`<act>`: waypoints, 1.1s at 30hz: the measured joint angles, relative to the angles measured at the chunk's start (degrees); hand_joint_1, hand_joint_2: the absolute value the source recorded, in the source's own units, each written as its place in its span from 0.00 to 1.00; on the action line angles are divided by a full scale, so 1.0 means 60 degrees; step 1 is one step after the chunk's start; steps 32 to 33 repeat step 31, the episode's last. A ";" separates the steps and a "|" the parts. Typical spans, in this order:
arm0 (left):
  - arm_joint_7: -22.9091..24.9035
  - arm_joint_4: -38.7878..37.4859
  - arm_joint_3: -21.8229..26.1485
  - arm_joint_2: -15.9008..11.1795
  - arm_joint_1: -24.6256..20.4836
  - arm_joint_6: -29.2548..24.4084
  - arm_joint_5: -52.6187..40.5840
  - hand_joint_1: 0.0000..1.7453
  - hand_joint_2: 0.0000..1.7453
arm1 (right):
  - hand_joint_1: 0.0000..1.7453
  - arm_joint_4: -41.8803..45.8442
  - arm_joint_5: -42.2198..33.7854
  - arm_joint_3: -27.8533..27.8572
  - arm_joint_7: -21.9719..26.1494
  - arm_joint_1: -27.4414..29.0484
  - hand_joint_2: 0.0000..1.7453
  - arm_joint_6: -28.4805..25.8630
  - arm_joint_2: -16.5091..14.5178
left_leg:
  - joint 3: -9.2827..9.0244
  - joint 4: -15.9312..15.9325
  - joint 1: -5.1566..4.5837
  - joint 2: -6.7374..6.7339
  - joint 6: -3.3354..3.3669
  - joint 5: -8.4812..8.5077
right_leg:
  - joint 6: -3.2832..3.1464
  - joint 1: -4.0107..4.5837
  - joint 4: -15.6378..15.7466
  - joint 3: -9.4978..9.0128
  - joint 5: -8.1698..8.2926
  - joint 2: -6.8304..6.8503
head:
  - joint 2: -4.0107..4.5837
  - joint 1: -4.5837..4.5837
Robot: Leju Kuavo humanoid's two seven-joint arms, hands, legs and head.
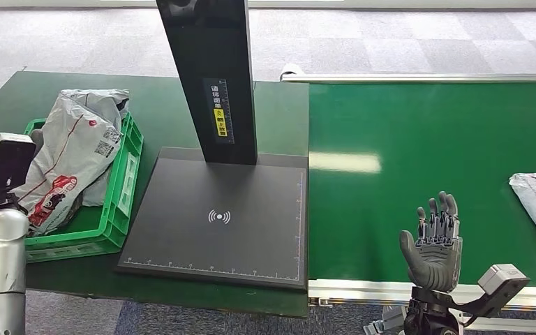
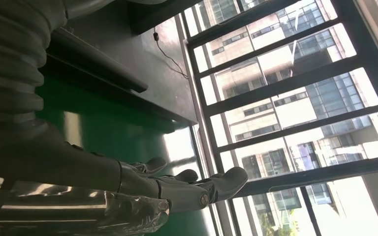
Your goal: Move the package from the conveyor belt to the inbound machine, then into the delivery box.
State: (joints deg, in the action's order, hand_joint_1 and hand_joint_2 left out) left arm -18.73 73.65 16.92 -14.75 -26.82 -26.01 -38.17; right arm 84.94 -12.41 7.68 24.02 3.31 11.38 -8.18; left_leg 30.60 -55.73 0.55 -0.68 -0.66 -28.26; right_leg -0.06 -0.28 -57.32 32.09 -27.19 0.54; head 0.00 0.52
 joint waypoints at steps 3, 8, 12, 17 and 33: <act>0.0000 0.0076 0.0000 0.0068 0.0001 0.0000 0.0025 0.00 1.00 | 0.00 0.0001 0.0000 0.0010 0.0000 0.0000 1.00 0.0001 -0.0003 | 0.0000 0.0000 0.0001 0.0000 0.0000 0.0000 | 0.0000 0.0001 0.0000 0.0000 0.0000 0.0000 | 0.0000 0.0000; -0.0320 0.0199 0.0032 0.0172 0.0034 0.0153 0.0814 0.00 1.00 | 0.00 0.0000 0.0003 0.0019 0.0000 -0.0002 1.00 -0.0003 -0.0008 | 0.0000 0.0001 0.0001 -0.0001 0.0000 0.0000 | 0.0000 0.0002 -0.0001 0.0000 0.0000 0.0000 | 0.0000 0.0000; -0.1020 0.1128 0.0111 0.0661 0.0566 0.3416 0.6124 0.00 1.00 | 0.00 -0.0011 0.0109 0.0018 0.0037 -0.0036 1.00 -0.0012 0.0002 | 0.0002 0.0000 -0.0007 -0.0002 0.0002 -0.0002 | 0.0001 -0.0008 0.0000 0.0002 -0.0001 -0.0002 | 0.0000 0.0000; -0.1387 0.2480 -0.1070 0.1533 0.2177 0.5922 0.9030 0.00 1.00 | 0.00 -0.0071 0.1042 -0.0158 0.0170 -0.0103 1.00 0.0254 0.0062 | -0.0002 0.0000 -0.0033 -0.0005 0.0015 -0.0021 | 0.0006 -0.0031 0.0008 0.0005 -0.0004 -0.0005 | 0.0000 -0.0001; -0.2651 -0.0532 -0.4473 0.4016 0.3872 0.6708 0.7076 0.00 1.00 | 0.00 -0.1536 0.1876 -0.1735 0.1008 -0.0259 1.00 0.0999 0.0120 | 0.0006 0.0000 -0.0032 0.0006 0.0023 -0.0027 | 0.0019 -0.0031 0.0010 0.0003 -0.0005 0.0005 | 0.0000 0.0001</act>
